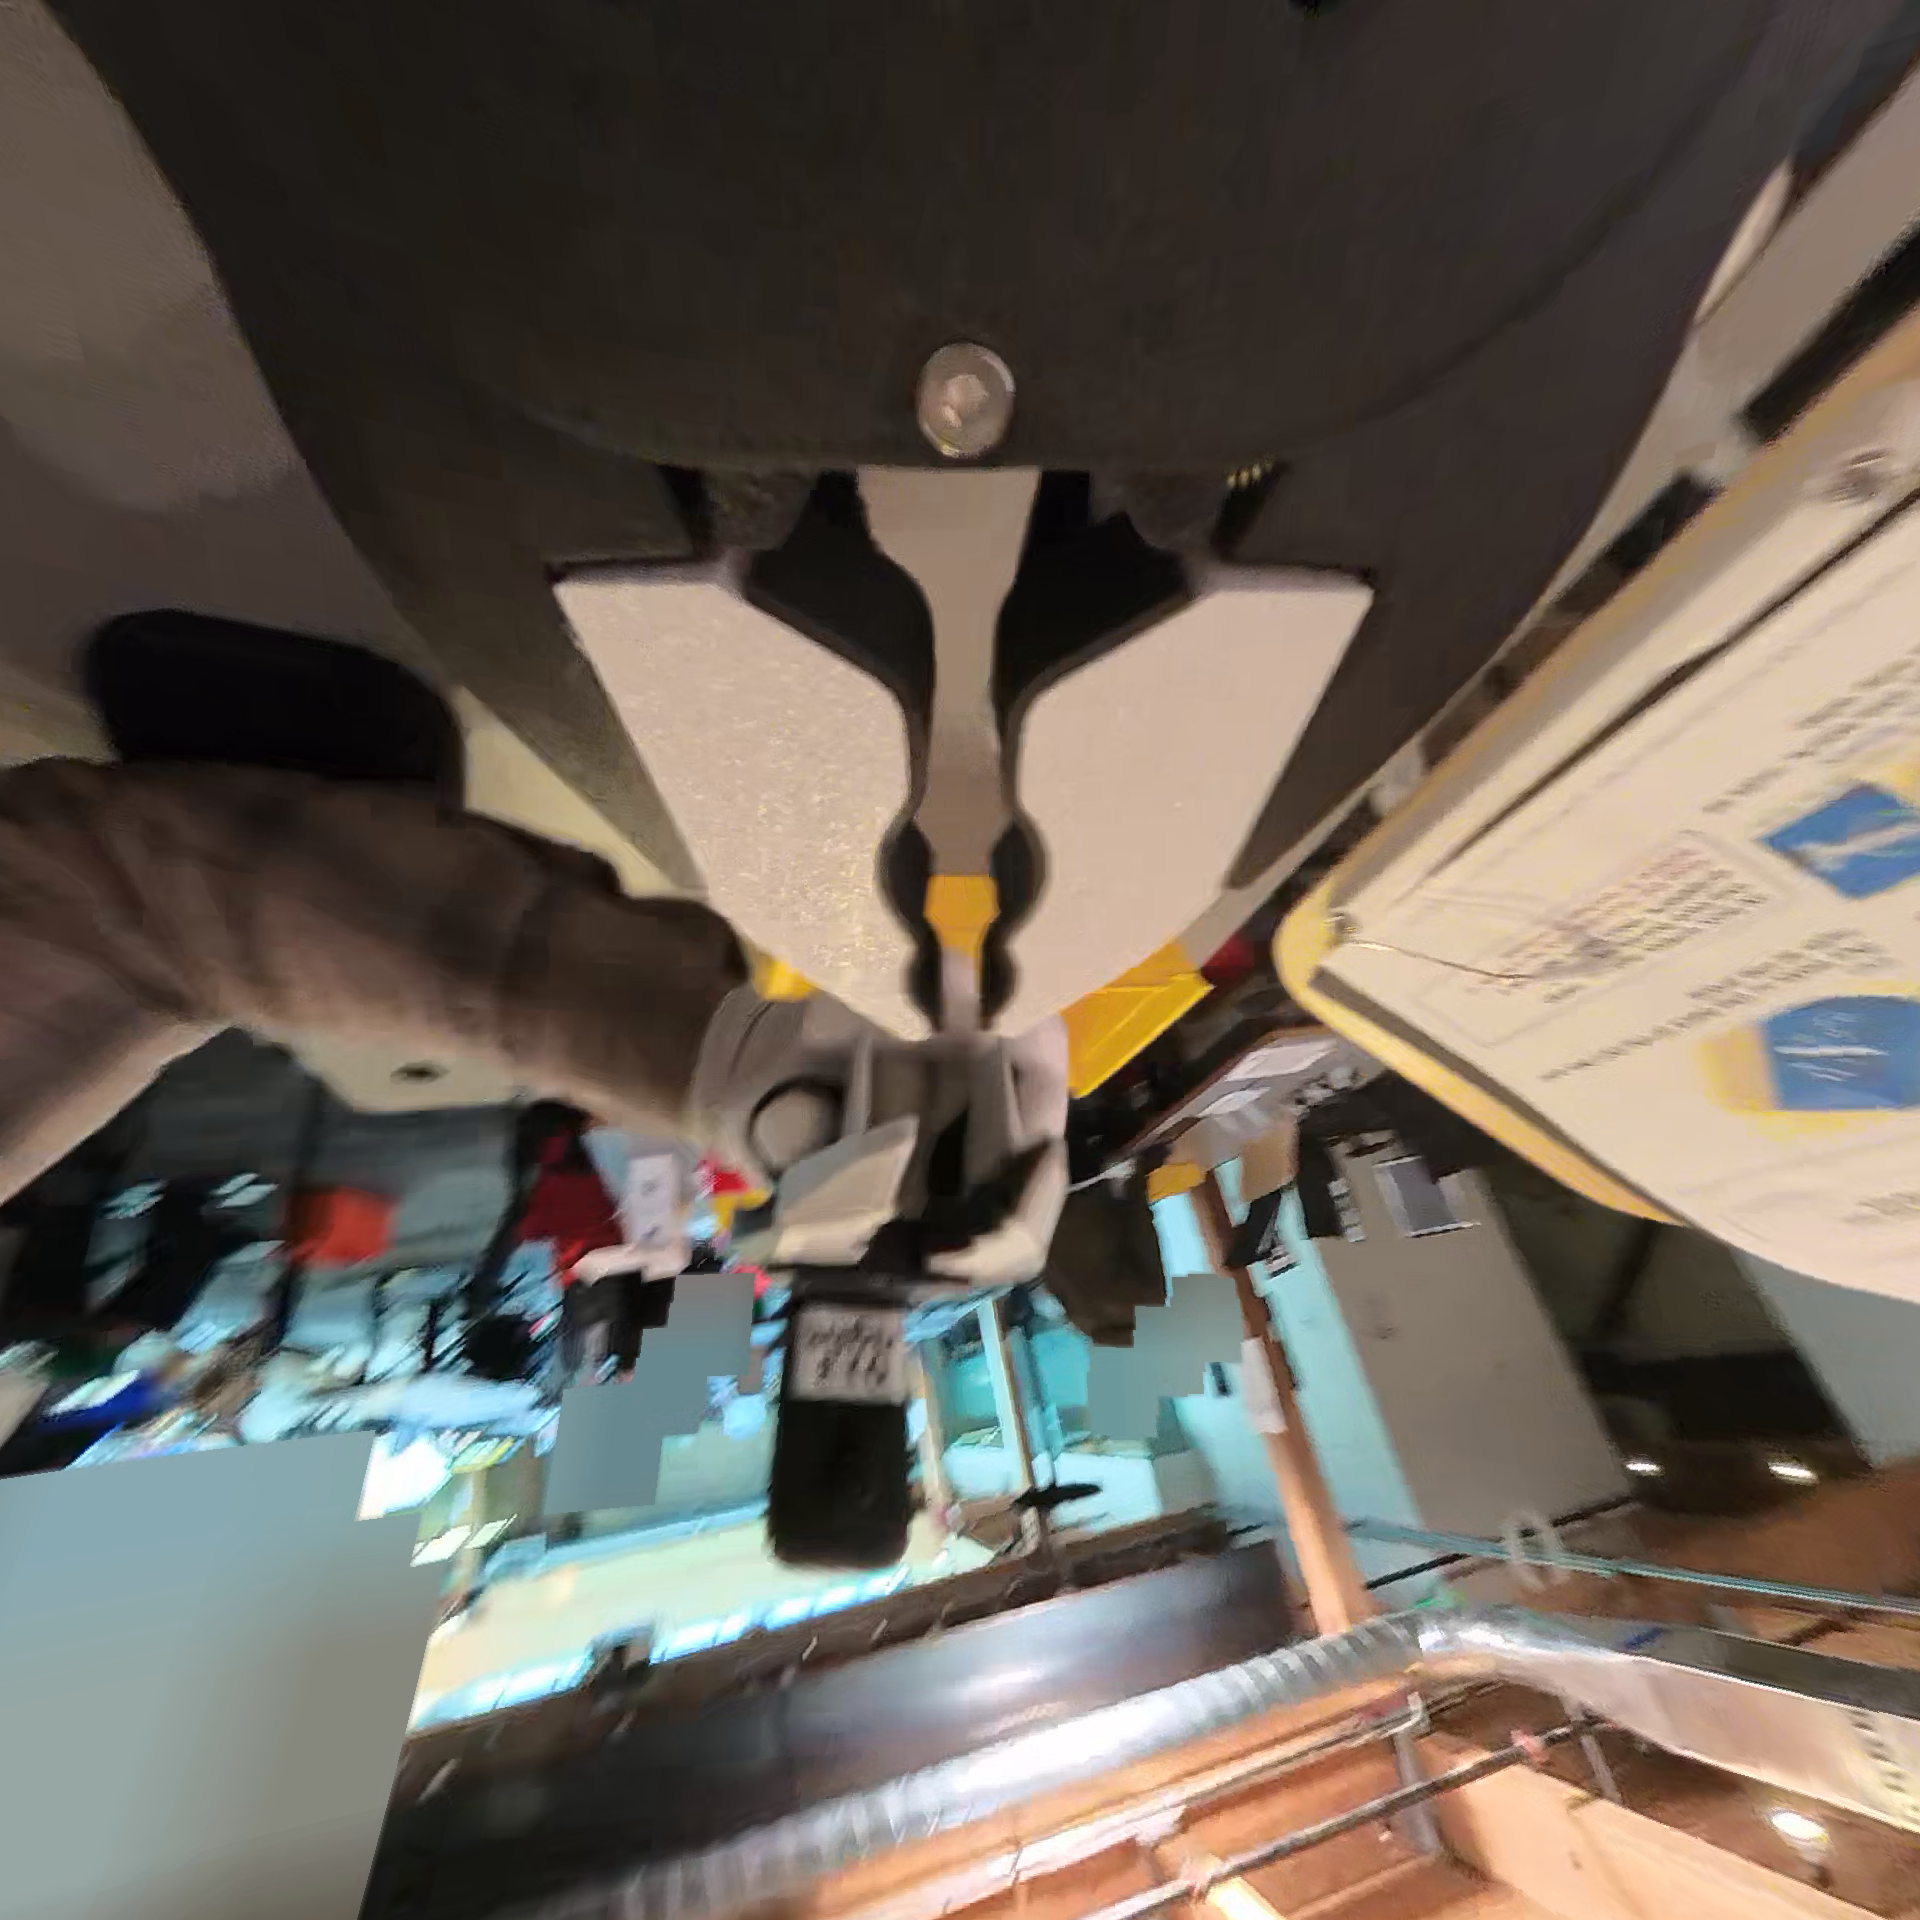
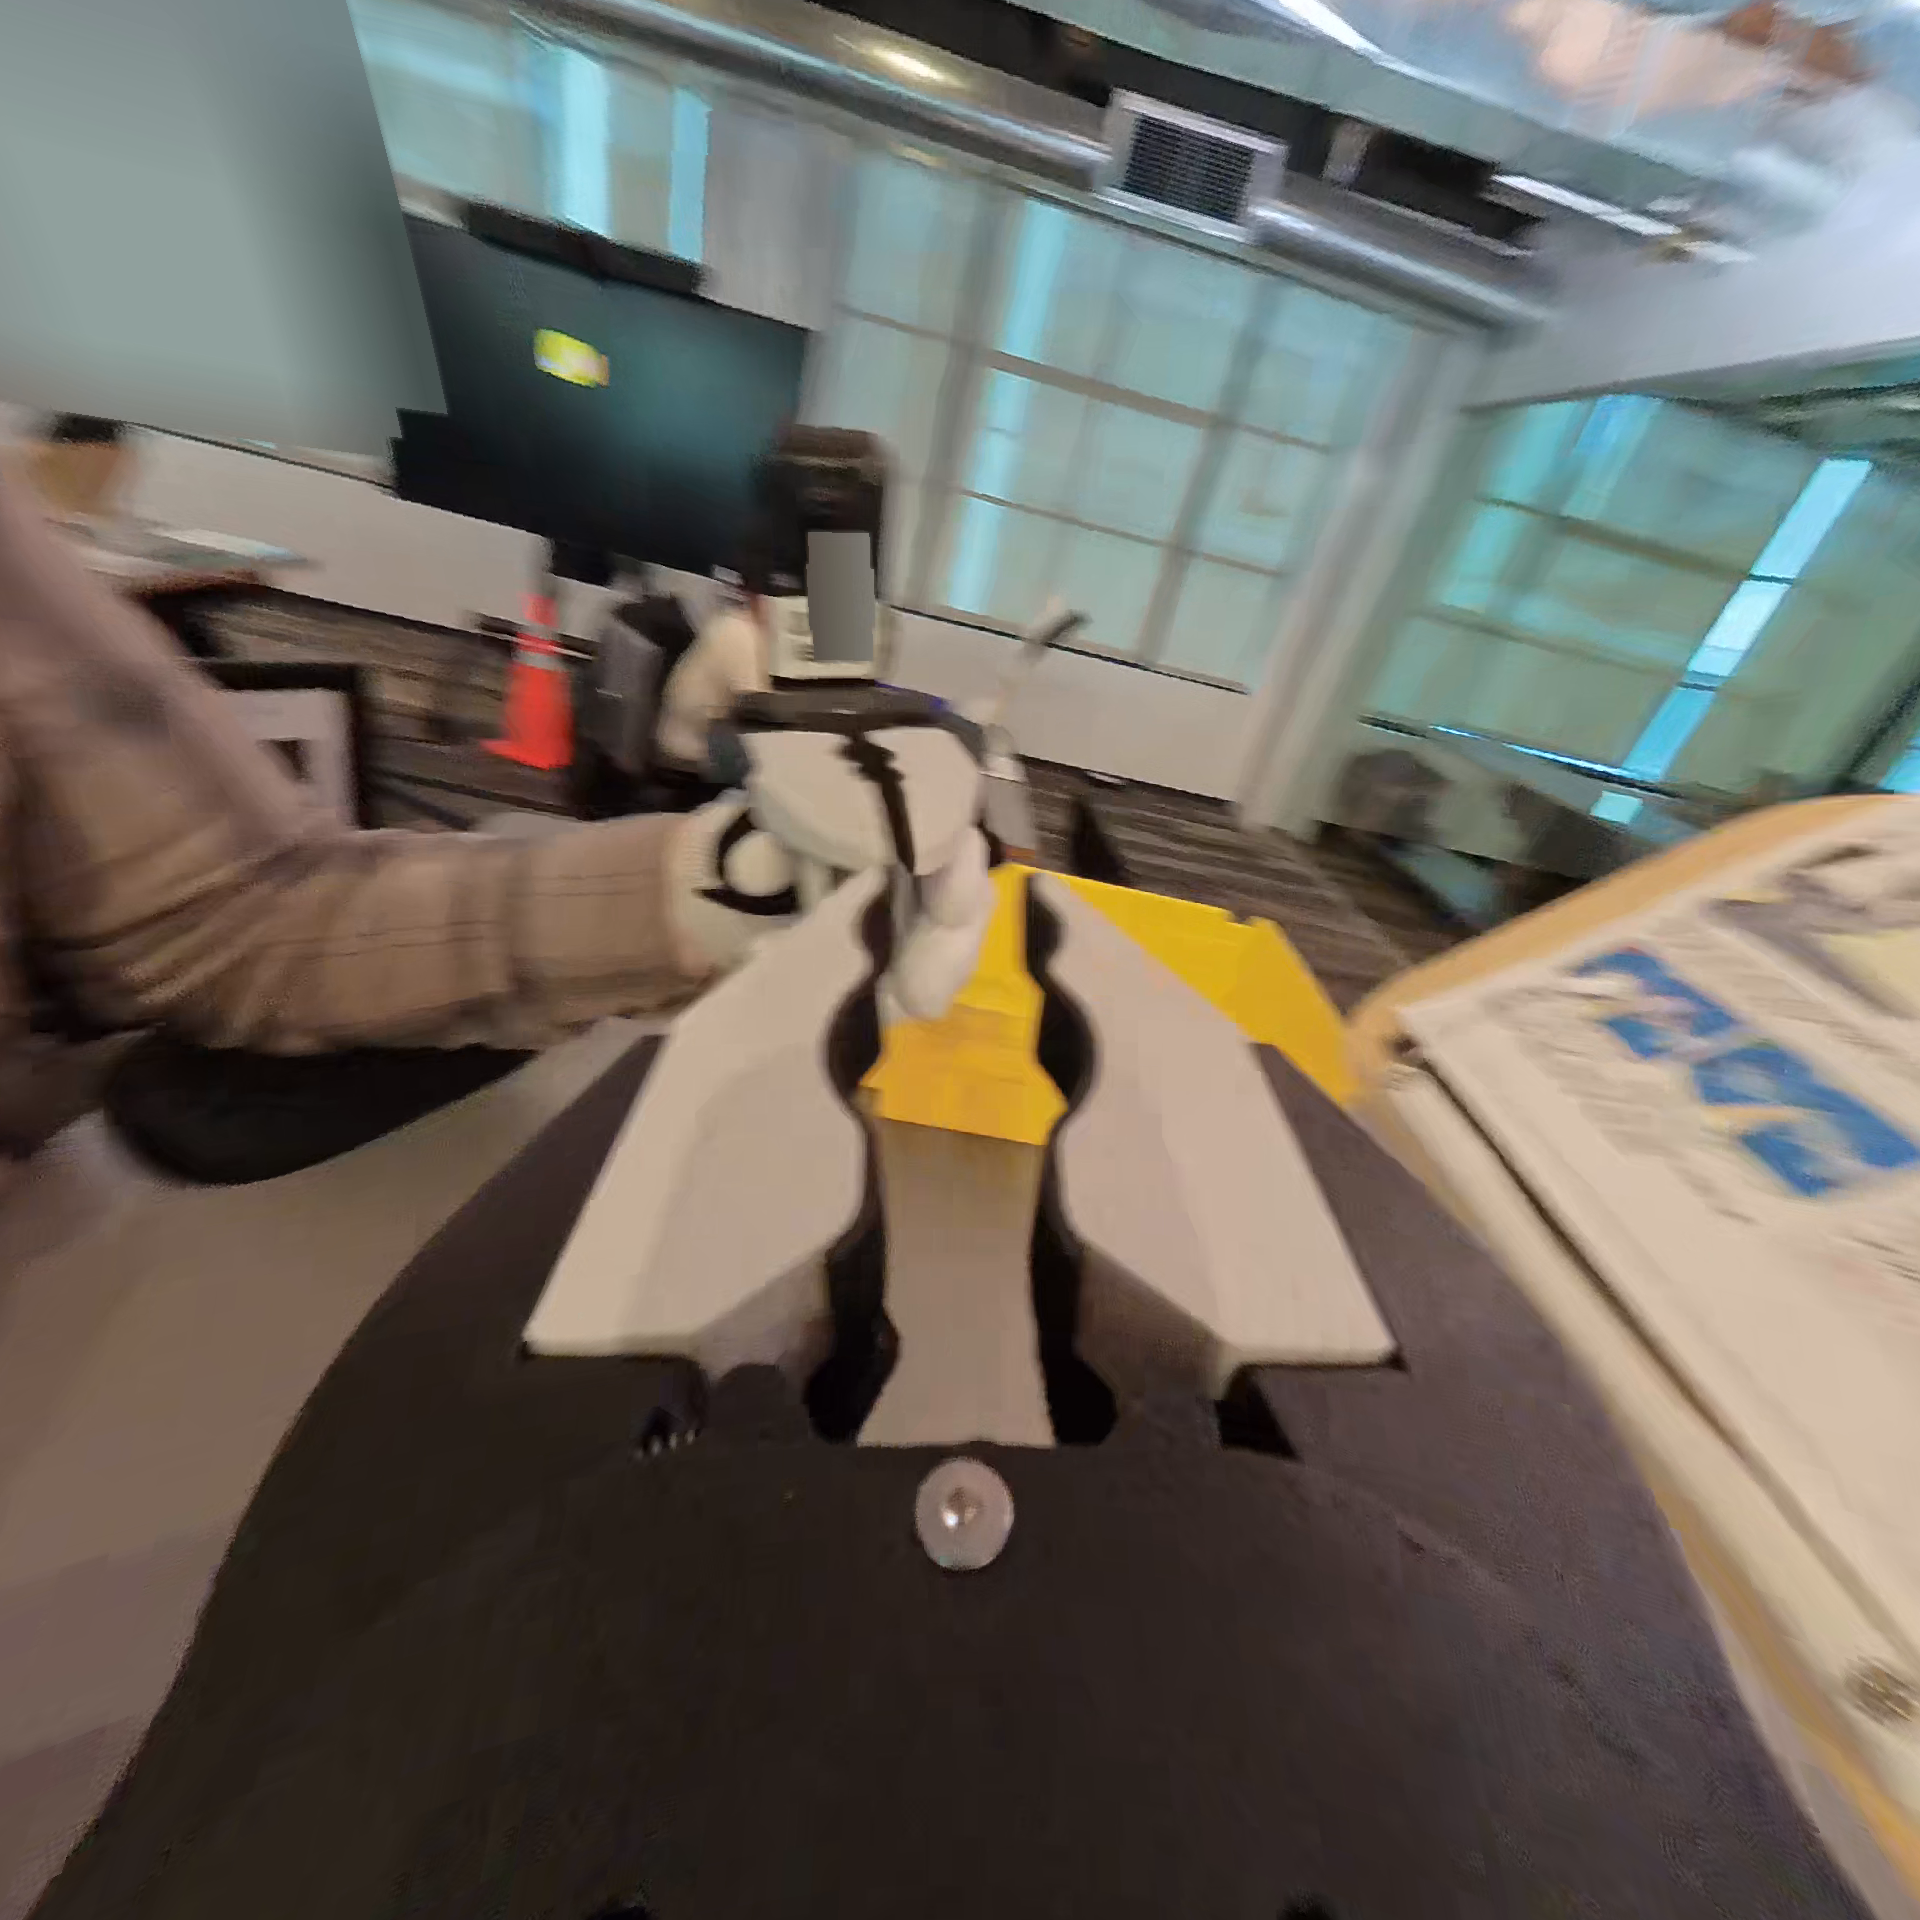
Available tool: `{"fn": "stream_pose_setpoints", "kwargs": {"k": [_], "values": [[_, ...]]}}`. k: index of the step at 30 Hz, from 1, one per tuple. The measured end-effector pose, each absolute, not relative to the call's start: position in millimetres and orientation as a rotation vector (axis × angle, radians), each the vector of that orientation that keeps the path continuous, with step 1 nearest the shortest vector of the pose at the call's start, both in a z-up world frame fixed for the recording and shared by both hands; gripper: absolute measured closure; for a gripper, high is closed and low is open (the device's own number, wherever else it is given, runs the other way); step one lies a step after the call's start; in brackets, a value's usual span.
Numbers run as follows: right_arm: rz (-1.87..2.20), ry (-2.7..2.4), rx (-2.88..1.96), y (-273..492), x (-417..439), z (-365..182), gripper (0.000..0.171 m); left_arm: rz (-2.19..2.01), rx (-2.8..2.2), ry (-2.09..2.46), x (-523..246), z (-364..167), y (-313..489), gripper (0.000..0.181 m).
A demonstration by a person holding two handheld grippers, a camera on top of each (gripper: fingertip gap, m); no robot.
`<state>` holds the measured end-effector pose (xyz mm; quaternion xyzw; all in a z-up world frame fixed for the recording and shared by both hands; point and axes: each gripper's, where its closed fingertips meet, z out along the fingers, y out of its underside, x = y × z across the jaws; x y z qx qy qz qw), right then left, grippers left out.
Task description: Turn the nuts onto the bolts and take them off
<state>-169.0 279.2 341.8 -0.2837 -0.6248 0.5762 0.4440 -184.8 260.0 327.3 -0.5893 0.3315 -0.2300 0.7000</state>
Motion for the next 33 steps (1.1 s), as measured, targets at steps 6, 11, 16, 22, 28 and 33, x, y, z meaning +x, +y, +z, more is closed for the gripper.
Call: {"fn": "stream_pose_setpoints", "kwargs": {"k": [6, 11, 16, 22, 28, 33], "values": [[0.724, -1.393, -0.914, 362.8, -128.0, 374.4, 0.105, -0.053, -1.456, 0.625, -244.7, 349.6, 263.7, 0.117], [0.25, -1.118, -0.851, 420.9, -44.5, 385.5, 0.113, 0.379, -1.478, 0.354, -351.1, 353.3, 238.4, 0.108], [0.019, -1.111, -0.877, 437.4, 9.2, 358.4, 0.126, 0.62, -1.577, 0.126, -440.6, 326.1, 195.5, 0.122], [-0.057, -0.9, -1.343, 519.6, 122.8, 313.5, 0.118, 0.761, -1.703, -0.176, -524.3, 287.3, 138.7, 0.113], [0.07, -0.675, -1.809, 561.0, 210.7, 219.6, 0.116, 0.628, -1.847, -0.479, -580.0, 229.6, 103.8, 0.07], [-0.003, -0.75, -1.985, 566.4, 229.3, 155.1, 0.111, 0.68, -1.952, -0.455, -605.3, 187.1, 99.1, 0.058]]}}
